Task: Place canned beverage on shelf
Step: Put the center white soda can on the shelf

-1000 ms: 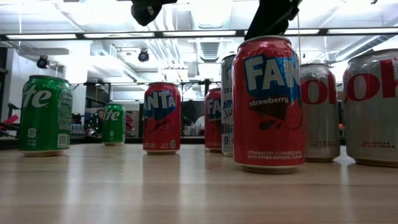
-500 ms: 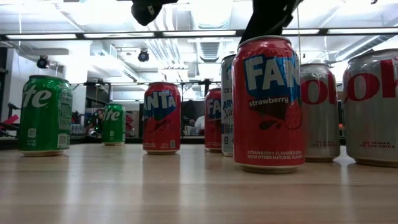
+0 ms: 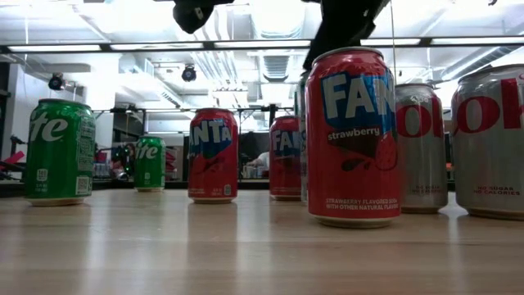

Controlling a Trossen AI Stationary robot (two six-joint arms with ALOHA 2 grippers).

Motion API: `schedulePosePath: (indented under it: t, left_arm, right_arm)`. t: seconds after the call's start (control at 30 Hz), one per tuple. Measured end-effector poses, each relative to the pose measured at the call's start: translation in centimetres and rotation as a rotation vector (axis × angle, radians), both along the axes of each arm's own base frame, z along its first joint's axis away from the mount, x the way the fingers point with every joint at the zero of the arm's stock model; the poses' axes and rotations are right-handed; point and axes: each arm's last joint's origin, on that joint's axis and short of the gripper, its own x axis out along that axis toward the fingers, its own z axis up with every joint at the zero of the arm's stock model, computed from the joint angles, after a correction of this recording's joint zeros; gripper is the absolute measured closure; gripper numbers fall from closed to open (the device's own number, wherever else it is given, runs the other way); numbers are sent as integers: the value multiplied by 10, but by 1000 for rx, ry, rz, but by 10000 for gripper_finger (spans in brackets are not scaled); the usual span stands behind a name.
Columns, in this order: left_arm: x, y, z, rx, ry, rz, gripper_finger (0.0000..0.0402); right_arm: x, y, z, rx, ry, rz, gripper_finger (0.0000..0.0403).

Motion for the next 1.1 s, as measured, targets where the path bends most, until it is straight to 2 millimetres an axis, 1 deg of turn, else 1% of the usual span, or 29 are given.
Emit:
schedulePosePath:
  t: [0.1, 0.2, 0.33, 0.43, 0.73, 0.93, 1.1]
  left_arm:
    - [0, 0, 0, 0, 0, 0, 402]
    - [0, 0, 0, 0, 1, 0, 402]
    - [0, 0, -1, 1, 3, 0, 402]
    - [0, 0, -1, 1, 4, 0, 402]
    - [0, 0, -2, -1, 6, 0, 402]
    - [0, 0, -2, -2, 6, 1, 402]
    - [0, 0, -2, 0, 3, 0, 402]
  right_arm:
    - [-1, -1, 15, 9, -44, -35, 110]
    - [-2, -1, 19, 40, -50, -72, 110]
    - [-4, 4, 13, 68, -4, -106, 110]
    - [-6, 7, 4, 70, 69, -125, 110]
    - [1, 14, -12, 69, 115, -139, 110]
    - [2, 13, -12, 46, 112, -138, 110]
    - [-1, 13, -1, 8, 114, -100, 110]
